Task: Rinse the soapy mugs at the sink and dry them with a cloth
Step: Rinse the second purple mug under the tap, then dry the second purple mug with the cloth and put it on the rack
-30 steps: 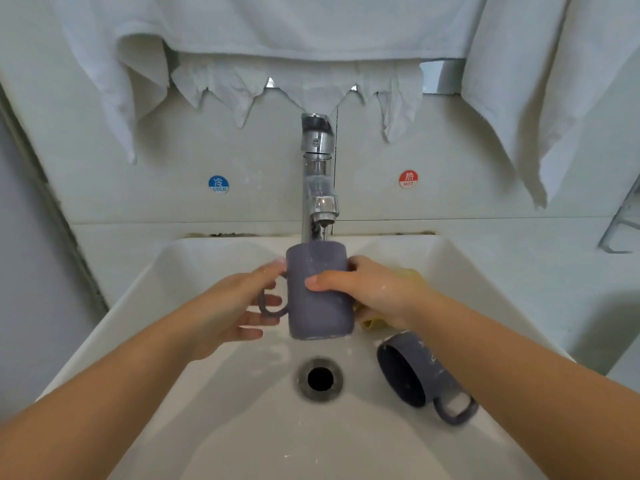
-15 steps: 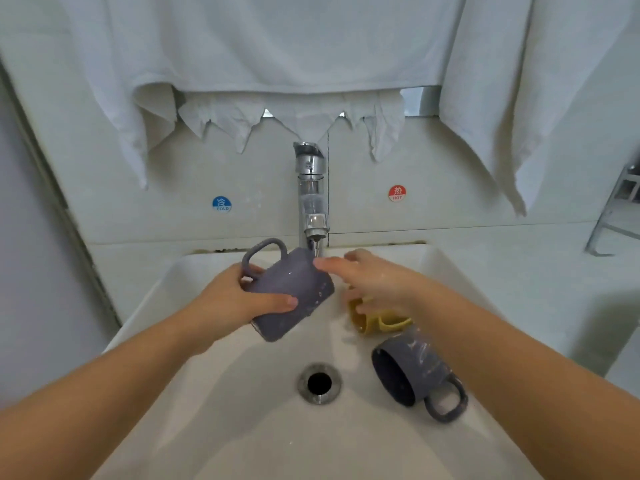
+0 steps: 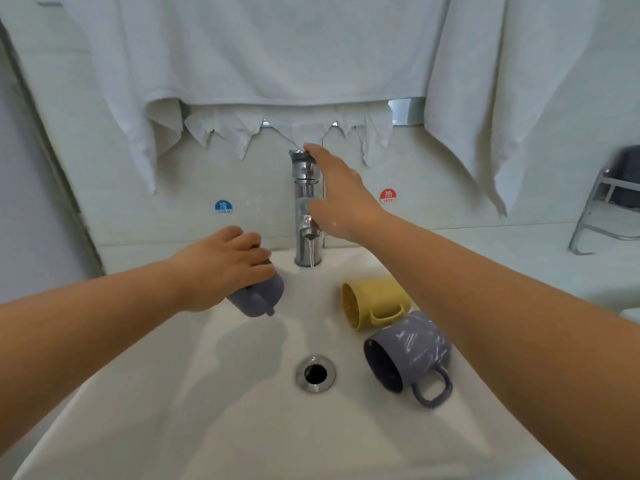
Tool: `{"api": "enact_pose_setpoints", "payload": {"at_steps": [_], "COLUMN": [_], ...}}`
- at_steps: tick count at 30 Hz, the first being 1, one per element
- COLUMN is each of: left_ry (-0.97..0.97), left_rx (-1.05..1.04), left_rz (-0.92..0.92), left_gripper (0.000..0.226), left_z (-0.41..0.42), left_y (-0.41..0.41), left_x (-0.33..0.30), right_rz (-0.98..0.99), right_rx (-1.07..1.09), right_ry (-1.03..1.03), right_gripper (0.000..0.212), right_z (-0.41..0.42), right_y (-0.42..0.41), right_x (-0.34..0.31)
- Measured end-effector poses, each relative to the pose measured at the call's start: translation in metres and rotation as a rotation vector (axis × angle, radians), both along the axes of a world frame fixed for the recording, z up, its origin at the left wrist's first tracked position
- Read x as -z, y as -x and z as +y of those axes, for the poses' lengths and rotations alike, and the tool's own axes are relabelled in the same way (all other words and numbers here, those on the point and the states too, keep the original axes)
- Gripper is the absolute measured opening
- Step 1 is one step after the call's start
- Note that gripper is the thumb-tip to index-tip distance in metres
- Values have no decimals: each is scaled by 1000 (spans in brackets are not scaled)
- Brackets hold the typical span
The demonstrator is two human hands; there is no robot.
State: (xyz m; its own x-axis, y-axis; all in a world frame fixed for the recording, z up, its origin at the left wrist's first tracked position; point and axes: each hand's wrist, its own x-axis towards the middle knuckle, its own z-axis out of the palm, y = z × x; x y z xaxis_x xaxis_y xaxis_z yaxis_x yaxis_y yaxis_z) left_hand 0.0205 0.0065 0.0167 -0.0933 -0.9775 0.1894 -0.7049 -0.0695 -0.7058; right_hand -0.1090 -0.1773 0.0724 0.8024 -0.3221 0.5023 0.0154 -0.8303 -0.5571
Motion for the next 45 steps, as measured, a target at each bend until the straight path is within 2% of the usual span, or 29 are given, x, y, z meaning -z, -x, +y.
{"api": "enact_pose_setpoints", "payload": {"at_steps": [3,7,11,14,17,19,22,23,25,27,28,29,31,33,35,37,38,41,45], "left_ry": [66,48,64,70,127,191,236,262,400,550,607,658,731,719,670,659,680,731,529], "left_rx": [42,108,96,120,86,-1,-210,-288,-414,-392,-338,-298,-258,-214,-192,-185,-189,-172,-133], "left_rz": [7,-18,-5,-59,-65,6,214,359,881,1518,1726,1887,2087,2200,2263,2321,2316,2259,2209], "left_gripper": [64,64,66,67,66,73,77,73,71,79,78,67,35,29,41,53,52,31,16], "left_z": [0,3,10,17,26,33,31,28,17,3,-7,-17,-37,-57,-77,-100,-113,-158,-232], "left_y": [5,15,27,36,40,42,66,77,103,125,132,140,158,173,187,190,189,178,176], "left_x": [-2,5,6,10,6,3,-1,0,2,8,10,11,9,5,-5,-20,-30,-66,-105], "right_rz": [13,51,127,216,319,402,473,468,409,345,319,294,227,108,-20,-92,-117,-165,-197], "right_rx": [-1,33,48,46,106,131,157,155,117,58,21,-19,-88,-97,-38,31,57,122,164], "right_ry": [-23,74,116,81,13,-49,-249,-347,-604,-826,-906,-966,-1052,-1120,-1131,-1065,-1019,-845,-712], "right_gripper": [67,60,72,78,70,61,39,32,32,47,51,52,51,52,60,64,64,61,63], "right_z": [2,3,3,3,1,0,0,0,4,6,6,4,2,-3,-15,-33,-44,-88,-155], "right_y": [2,4,10,21,34,44,60,65,78,92,99,105,118,126,136,147,153,170,189], "right_x": [-3,1,0,9,28,43,63,67,71,69,68,66,60,54,44,31,23,-1,-38]}}
